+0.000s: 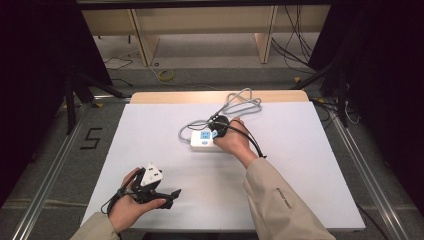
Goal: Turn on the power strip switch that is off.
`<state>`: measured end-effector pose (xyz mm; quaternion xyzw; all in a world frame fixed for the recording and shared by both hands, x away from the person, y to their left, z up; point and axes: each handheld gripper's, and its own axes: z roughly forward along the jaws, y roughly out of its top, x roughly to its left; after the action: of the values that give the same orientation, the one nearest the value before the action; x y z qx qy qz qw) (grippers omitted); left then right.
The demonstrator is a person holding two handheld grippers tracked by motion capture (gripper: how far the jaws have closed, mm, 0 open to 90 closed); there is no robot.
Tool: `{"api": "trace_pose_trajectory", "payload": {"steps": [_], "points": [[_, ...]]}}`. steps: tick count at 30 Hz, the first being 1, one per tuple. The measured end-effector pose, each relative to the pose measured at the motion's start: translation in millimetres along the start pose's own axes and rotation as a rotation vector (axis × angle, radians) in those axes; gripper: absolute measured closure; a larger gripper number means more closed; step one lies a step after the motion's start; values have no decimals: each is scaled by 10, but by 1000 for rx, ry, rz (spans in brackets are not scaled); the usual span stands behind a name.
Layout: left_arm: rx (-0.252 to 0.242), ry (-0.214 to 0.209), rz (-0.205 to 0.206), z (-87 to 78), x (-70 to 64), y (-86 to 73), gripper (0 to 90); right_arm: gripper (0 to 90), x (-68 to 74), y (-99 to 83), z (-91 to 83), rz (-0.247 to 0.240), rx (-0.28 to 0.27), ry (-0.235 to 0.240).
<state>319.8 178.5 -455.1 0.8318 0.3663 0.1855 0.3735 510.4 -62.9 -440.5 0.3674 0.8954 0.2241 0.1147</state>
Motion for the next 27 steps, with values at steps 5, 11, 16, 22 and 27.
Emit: {"api": "trace_pose_trajectory", "payload": {"steps": [5, 11, 16, 22, 27], "points": [[3, -2, -2, 0, 3, -1, 96, 900, -40, -28, -12, 11, -17, 4], [2, -1, 3, 4, -3, 1, 97, 900, -61, -24, -67, 13, -38, 11], [4, -1, 5, 6, -1, 0, 97, 886, -75, -40, -132, 14, -57, 21], [4, 2, -1, 12, -6, -2, 97, 861, -102, -81, -214, 18, -78, 23], [3, 3, -1, 13, -3, -2, 96, 843, -126, -130, -286, 21, -102, 23]]}}
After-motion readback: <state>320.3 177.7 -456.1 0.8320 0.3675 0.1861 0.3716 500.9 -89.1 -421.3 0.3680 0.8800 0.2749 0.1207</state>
